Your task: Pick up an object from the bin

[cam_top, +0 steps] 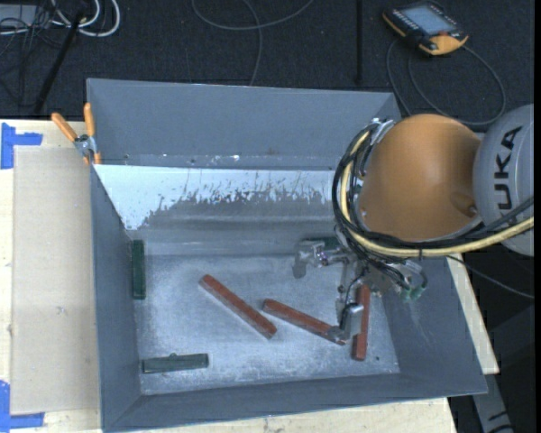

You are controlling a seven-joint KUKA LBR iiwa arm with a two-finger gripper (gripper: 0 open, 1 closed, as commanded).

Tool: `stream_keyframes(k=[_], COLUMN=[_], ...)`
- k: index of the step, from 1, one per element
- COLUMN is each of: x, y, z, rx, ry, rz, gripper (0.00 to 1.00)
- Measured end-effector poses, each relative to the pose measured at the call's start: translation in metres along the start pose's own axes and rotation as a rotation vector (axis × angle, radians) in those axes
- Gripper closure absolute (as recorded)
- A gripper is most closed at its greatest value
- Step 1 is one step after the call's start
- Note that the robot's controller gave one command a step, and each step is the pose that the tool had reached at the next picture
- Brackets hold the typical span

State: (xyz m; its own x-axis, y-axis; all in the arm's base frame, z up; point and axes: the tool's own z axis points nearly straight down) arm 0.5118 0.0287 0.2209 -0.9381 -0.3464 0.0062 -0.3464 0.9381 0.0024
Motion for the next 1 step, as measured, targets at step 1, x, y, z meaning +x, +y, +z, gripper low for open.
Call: stream_keyframes(k=[1], x=[-0.0029], y=[-0.0091], z=[0.0280], rx=[0.006], ry=[-0.017], rz=[-0.083], gripper=[0.00])
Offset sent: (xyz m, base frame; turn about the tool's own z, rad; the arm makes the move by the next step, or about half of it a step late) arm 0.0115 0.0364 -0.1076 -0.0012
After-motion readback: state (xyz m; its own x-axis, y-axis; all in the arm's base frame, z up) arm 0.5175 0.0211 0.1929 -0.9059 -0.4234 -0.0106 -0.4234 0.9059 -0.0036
